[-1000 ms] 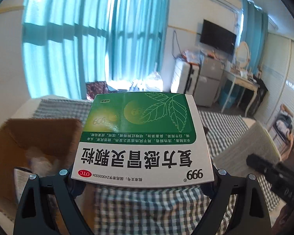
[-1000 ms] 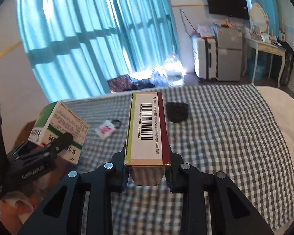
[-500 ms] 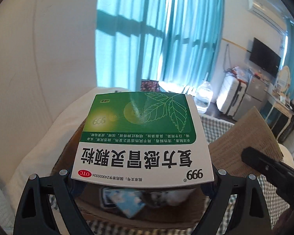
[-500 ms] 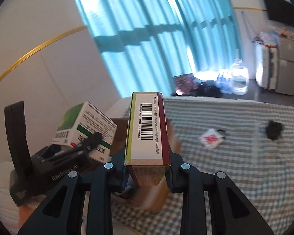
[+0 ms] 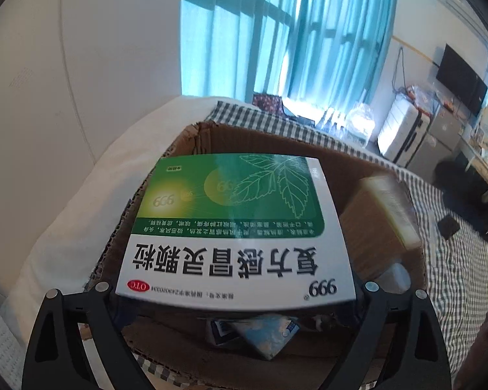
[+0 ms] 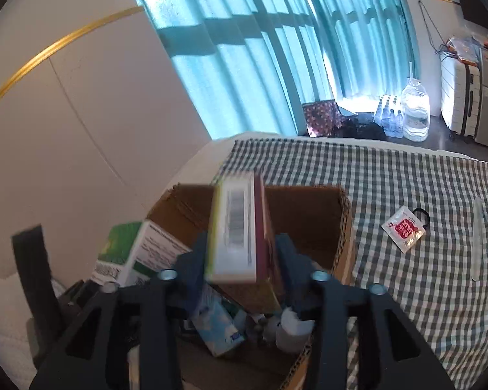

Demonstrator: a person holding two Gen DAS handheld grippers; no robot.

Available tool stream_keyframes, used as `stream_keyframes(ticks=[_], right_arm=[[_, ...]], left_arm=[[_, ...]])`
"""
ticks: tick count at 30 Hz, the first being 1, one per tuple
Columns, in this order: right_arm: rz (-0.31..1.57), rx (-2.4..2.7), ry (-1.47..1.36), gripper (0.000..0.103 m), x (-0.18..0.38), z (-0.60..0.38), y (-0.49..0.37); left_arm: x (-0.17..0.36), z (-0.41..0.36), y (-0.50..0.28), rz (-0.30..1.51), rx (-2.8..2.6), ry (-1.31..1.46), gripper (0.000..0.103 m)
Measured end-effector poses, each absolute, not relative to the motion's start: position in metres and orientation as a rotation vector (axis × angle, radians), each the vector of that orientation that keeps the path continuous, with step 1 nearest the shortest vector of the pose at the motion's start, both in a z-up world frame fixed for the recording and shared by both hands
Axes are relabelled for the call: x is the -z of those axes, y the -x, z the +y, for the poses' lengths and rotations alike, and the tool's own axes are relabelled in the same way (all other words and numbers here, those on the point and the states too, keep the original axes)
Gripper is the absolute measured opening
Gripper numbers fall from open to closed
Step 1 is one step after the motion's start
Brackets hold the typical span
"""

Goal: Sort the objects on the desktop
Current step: 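Carry both medicine boxes over the cardboard box and release both grippers, then move both grippers back toward the clear comb and black glasses case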

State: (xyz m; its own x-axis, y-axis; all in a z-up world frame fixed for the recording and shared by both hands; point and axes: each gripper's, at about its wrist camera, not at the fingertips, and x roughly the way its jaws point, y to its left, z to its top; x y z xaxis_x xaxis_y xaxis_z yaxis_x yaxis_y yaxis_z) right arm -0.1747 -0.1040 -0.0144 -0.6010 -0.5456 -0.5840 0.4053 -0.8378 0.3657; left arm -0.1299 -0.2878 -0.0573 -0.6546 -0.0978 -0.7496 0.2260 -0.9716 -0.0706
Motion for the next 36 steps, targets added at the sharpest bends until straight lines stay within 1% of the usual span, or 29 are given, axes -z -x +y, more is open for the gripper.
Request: stream_keyframes(ticks=[1,2,3,8,12,15,19,21,24,26,32,36], right_arm=[[-0.274,2.420,-0.946,0.080,0.009,-0.102,0.175],[-0.278,2.439,-0.919,0.081,0.003,-0.098,0.174],[-0.270,2.453,-0.895,0.081,-0.003,-0.095,0.172],[-0.203,2.570,-0.836,0.081,-0.023,-0.063,0.153],[-0.221,2.673,-0.822,0.081,-0.029,-0.013,0.131],[-0.235,2.748,-0.814,0.081,-0.035,0.031,0.110],[-0.312,2.847,-0.772,0.081,-0.050,0.098,0.079],[-0.334,2.888,-0.754,0.081,-0.056,0.128,0.064],[-0.301,2.942,-0.738,0.081,-0.059,0.161,0.045],[-0.298,2.965,-0.737,0.081,-0.054,0.179,0.037],[-0.344,3.003,-0.806,0.081,-0.023,0.212,0.042],[-0.392,3.018,-0.866,0.081,0.010,0.231,0.058]], left_arm=[[0.056,-0.286,0.129,0.212,2.684,-1.209,0.095],[0.053,-0.283,0.128,0.196,2.674,-1.197,0.097],[0.049,-0.279,0.127,0.183,2.667,-1.178,0.099],[0.024,-0.260,0.113,0.151,2.687,-1.113,0.103],[0.000,-0.232,0.103,0.148,2.744,-1.063,0.103],[-0.015,-0.201,0.097,0.112,2.800,-1.022,0.103],[-0.022,-0.148,0.084,0.074,2.862,-1.016,0.103],[-0.022,-0.119,0.079,0.089,2.901,-1.018,0.103],[-0.017,-0.082,0.075,0.101,2.950,-1.048,0.103],[-0.010,-0.059,0.076,0.071,2.970,-1.075,0.103],[0.025,0.001,0.091,-0.105,2.985,-1.182,0.103],[0.051,0.028,0.110,-0.139,2.977,-1.248,0.103]])
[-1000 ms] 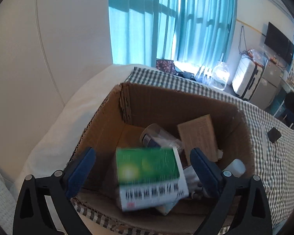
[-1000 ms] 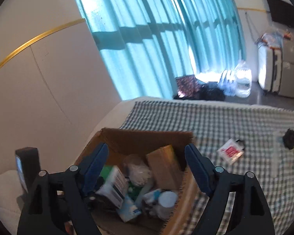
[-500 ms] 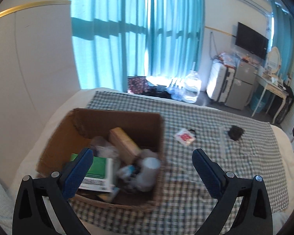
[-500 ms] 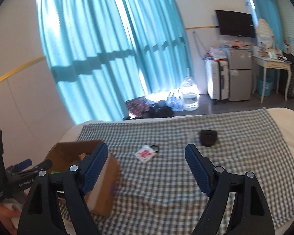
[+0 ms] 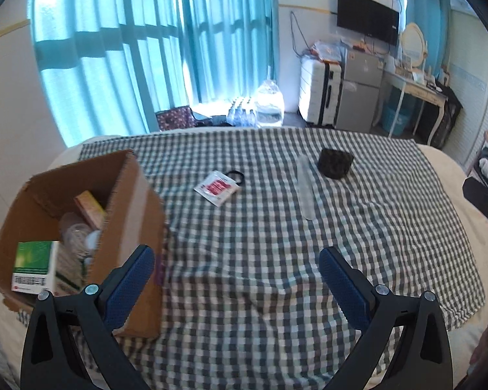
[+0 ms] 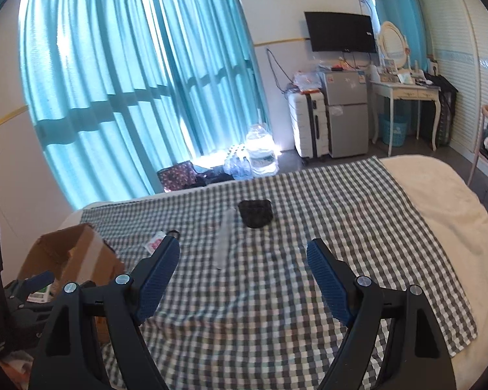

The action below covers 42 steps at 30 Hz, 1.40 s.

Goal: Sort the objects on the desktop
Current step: 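Move both grippers back toward the clear comb and black glasses case, then grasp the clear comb with the left gripper while the right grasps the black glasses case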

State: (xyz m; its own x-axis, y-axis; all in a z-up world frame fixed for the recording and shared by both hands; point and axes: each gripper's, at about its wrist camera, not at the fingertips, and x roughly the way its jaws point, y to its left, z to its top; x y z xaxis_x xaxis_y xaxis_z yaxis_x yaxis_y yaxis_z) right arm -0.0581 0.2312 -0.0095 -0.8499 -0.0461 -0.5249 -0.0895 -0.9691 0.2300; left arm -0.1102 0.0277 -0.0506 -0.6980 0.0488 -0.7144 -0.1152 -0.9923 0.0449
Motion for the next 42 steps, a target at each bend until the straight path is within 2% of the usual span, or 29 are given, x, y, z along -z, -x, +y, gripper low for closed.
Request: stream_keyframes(ticks=[5,10,17,23,25,27,30,34,37,38,39,40,41,42], right_arm=[[0.422,-2.927,0.919,0.081,0.054,0.254,0.083],[0.374,-2.898,1.013,0.081,0.091,0.269,0.129],[0.255,-2.934,1.067,0.081,0.112,0.280,0.195],[0.265,-2.930,1.133,0.081,0.132,0.281,0.235],[0.240,-2.950,1.126,0.081,0.134,0.278,0.235],[0.202,-2.958,1.110,0.081,0.134,0.276,0.237],[0.253,-2.966,1.097,0.081,0.135,0.278,0.245],[0.288,-2.962,1.102,0.082,0.140,0.271,0.258],[0.209,-2.989,1.087,0.085,0.138,0.258,0.267],[0.179,-3.003,1.074,0.085,0.137,0.254,0.269],[0.154,-3.014,1.058,0.086,0.136,0.251,0.272],[0.129,-3.019,1.050,0.088,0.137,0.249,0.276],[0.100,-3.017,1.050,0.088,0.138,0.246,0.281],[0.077,-3.012,1.058,0.088,0.139,0.243,0.286]], left_arm=[[0.088,0.061,0.146,0.099,-2.773,1.250,0.103],[0.124,0.094,0.190,0.087,-2.760,1.301,0.103],[0.168,0.133,0.252,0.077,-2.691,1.348,0.103],[0.204,0.149,0.286,0.103,-2.695,1.368,0.102],[0.205,0.141,0.288,0.051,-2.743,1.330,0.091],[0.203,0.131,0.290,0.008,-2.777,1.319,0.068],[0.198,0.124,0.290,0.035,-2.774,1.296,0.041],[0.193,0.116,0.289,0.068,-2.762,1.297,0.036],[0.192,0.108,0.288,0.058,-2.737,1.306,0.038],[0.193,0.104,0.287,0.065,-2.740,1.305,0.045],[0.193,0.101,0.287,0.074,-2.750,1.311,0.059],[0.193,0.096,0.287,0.079,-2.773,1.319,0.068],[0.192,0.085,0.289,0.069,-2.797,1.331,0.088],[0.193,0.075,0.293,0.036,-2.810,1.348,0.093]])
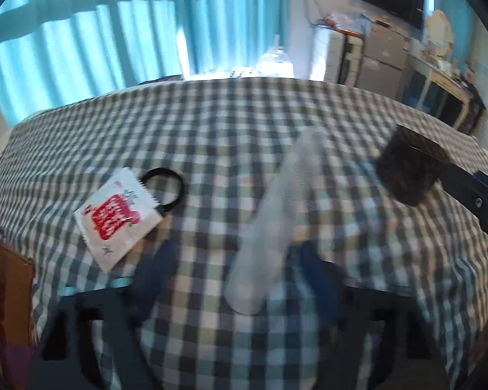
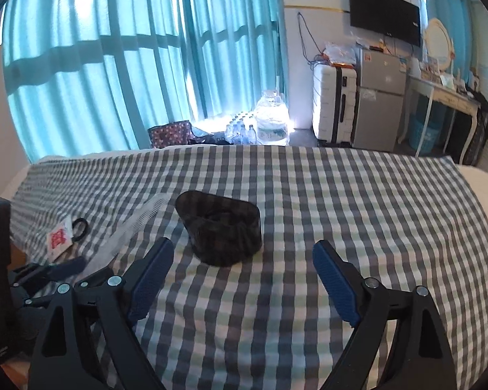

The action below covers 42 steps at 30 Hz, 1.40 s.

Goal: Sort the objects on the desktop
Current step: 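Grasp the clear comb with the left gripper while the right grasps the black glasses case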

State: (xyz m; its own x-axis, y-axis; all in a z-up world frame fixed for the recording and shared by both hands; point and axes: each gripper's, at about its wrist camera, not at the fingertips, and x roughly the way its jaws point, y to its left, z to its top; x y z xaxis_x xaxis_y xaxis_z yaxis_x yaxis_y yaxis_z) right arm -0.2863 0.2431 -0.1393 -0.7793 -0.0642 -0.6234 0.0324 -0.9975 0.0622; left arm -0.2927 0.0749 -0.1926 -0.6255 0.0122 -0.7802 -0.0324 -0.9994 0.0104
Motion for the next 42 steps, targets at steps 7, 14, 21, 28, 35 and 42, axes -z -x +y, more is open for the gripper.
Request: stream_keyframes(ticks=[7,14,21,28,35,42], right_arm=[[-0.087,2.888,-1.061,0.088,0.149,0.238,0.319],[-0.083,2.821,-1.103,0.076,0.159,0.225,0.333],[-0.120,2.781,-1.175,0.055,0.165,0.234,0.309],[-0.031,2.795,-1.243,0.055,0.159,0.247,0.268],[0.117,2.791,-1.295,0.054,0.145,0.241,0.224],[0.003,2.766,-1.310,0.034,0.137,0.252,0.198]], left_arm=[[0.193,0.075,0.285,0.026,-2.782,1.276,0.061],[0.187,0.093,0.278,0.092,-2.771,1.217,0.027],[0.182,0.078,0.261,0.037,-2.712,1.291,0.025],[0.176,0.040,0.197,-0.067,-2.646,1.407,0.025],[0.187,0.024,0.134,-0.007,-2.581,1.476,0.025],[0.188,0.025,0.134,0.007,-2.563,1.524,0.051]])
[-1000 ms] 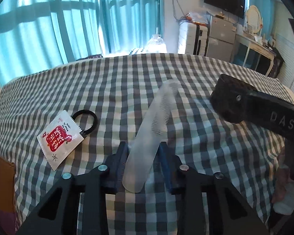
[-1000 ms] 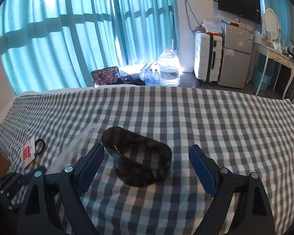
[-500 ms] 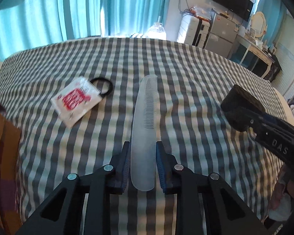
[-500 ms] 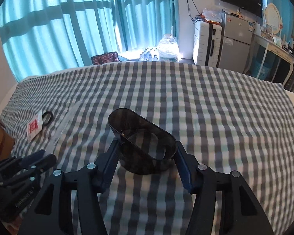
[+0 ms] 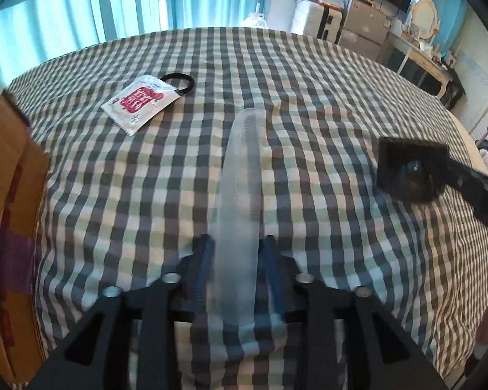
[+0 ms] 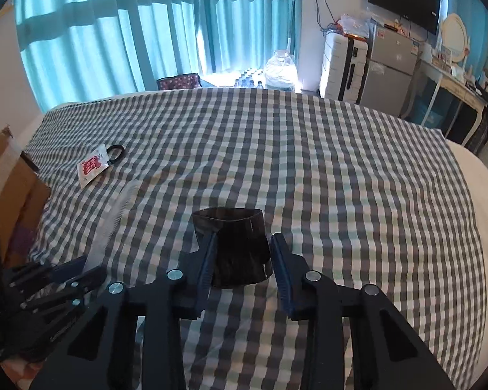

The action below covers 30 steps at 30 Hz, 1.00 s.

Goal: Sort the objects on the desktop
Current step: 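Grasp the clear comb with the left gripper while the right grasps the black glasses case, then carry the comb and glasses case into the box and release both grippers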

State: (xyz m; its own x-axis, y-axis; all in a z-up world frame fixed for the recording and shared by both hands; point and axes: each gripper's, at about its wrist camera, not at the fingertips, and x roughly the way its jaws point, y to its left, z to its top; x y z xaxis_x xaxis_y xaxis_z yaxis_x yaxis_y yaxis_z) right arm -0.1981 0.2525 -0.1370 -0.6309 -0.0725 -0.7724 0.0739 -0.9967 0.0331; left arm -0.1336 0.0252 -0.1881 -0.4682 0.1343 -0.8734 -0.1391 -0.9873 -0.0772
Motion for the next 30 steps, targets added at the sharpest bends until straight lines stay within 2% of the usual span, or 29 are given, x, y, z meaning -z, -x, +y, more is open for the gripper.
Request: stream_keyframes(ticks=[2,3,4,6,7,9,11,15,22,30], right_arm=[[-0.050,2.759,-1.297,0.035,0.140,0.258,0.197],[-0.087,2.752,-1.284,0.037,0.141,0.261,0.197],[-0.120,2.735,-1.281,0.044,0.143,0.263,0.199],[-0.163,2.706,-1.284,0.052,0.149,0.265,0.204],[-0.190,2.693,-1.276,0.053,0.152,0.265,0.206],[-0.221,2.667,-1.306,0.053,0.157,0.263,0.213],[-0.180,2.659,-1.339,0.055,0.164,0.257,0.219],[-0.162,2.640,-1.349,0.052,0.170,0.249,0.221],[-0.169,2.709,-1.331,0.050,0.144,0.250,0.201],[-0.273,2.734,-1.287,0.050,0.112,0.246,0.136]], left_arm=[[0.189,0.030,0.138,0.023,-2.546,1.527,0.065],[0.190,0.032,0.139,0.042,-2.552,1.523,0.066],[0.191,0.034,0.142,0.057,-2.566,1.515,0.066],[0.192,0.041,0.143,0.060,-2.588,1.495,0.061],[0.193,0.039,0.140,0.049,-2.597,1.476,0.055],[0.192,0.047,0.146,0.043,-2.590,1.465,0.037],[0.190,0.047,0.145,0.030,-2.569,1.472,0.026],[0.180,0.024,0.141,-0.073,-2.574,1.485,0.026],[0.155,0.003,0.120,-0.049,-2.631,1.446,0.026],[0.105,0.005,0.093,-0.066,-2.625,1.379,0.026]])
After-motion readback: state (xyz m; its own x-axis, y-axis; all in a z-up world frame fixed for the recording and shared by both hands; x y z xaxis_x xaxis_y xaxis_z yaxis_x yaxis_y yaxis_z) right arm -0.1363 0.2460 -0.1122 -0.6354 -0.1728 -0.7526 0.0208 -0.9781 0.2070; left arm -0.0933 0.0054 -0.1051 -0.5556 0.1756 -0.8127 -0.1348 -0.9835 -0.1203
